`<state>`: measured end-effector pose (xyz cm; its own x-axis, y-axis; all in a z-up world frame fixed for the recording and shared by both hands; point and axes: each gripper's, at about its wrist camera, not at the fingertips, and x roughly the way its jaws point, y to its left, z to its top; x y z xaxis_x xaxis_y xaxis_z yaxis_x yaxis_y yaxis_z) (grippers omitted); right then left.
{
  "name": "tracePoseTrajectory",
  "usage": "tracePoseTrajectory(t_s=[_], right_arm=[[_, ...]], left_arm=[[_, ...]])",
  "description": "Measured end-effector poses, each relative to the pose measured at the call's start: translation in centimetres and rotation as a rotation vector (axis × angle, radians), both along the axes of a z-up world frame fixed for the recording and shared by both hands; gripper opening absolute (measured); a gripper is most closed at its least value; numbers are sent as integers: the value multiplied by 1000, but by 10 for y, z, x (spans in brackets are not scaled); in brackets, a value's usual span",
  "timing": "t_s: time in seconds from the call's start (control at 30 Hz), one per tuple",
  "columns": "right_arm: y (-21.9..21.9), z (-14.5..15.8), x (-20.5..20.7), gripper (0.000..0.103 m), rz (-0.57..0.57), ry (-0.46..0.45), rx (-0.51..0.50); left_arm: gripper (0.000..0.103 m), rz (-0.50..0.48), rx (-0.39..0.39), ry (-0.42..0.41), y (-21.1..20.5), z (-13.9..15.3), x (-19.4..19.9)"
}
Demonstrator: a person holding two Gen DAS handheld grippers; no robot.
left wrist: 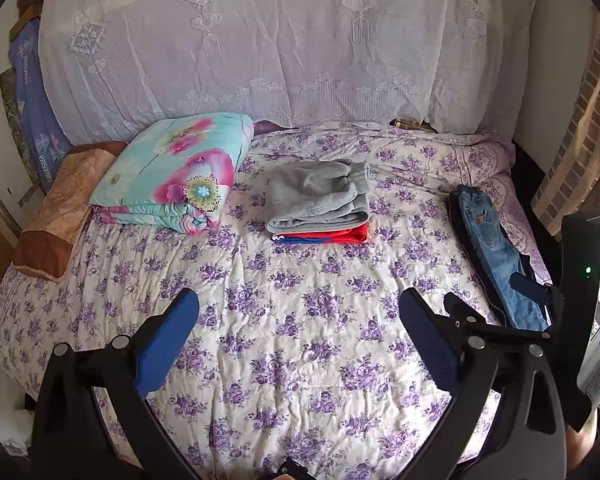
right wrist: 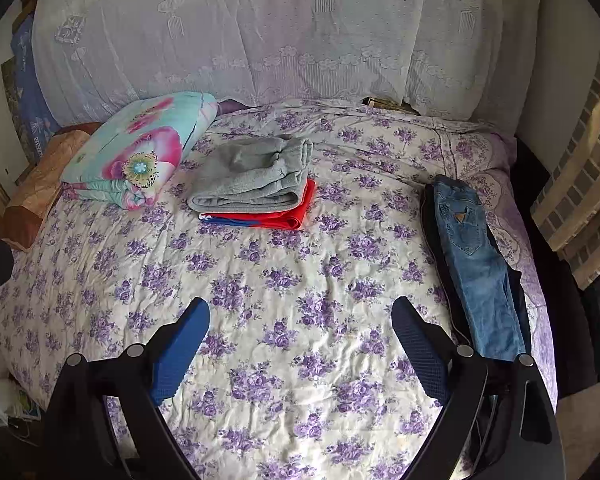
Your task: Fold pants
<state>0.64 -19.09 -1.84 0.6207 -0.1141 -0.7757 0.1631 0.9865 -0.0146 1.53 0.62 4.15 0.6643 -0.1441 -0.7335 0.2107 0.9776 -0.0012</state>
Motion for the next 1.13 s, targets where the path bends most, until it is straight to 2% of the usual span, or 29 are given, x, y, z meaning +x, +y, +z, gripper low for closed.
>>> tracePoseTrajectory(t_s=[0.63, 1.13], right_arm=[[-1, 11, -14, 93, -2, -34, 19], [-1, 11, -14, 93, -4, -33, 20]], left_arm=[[98, 6, 4, -10, 1, 5, -9], [98, -7, 7, 19, 3, 1, 2]])
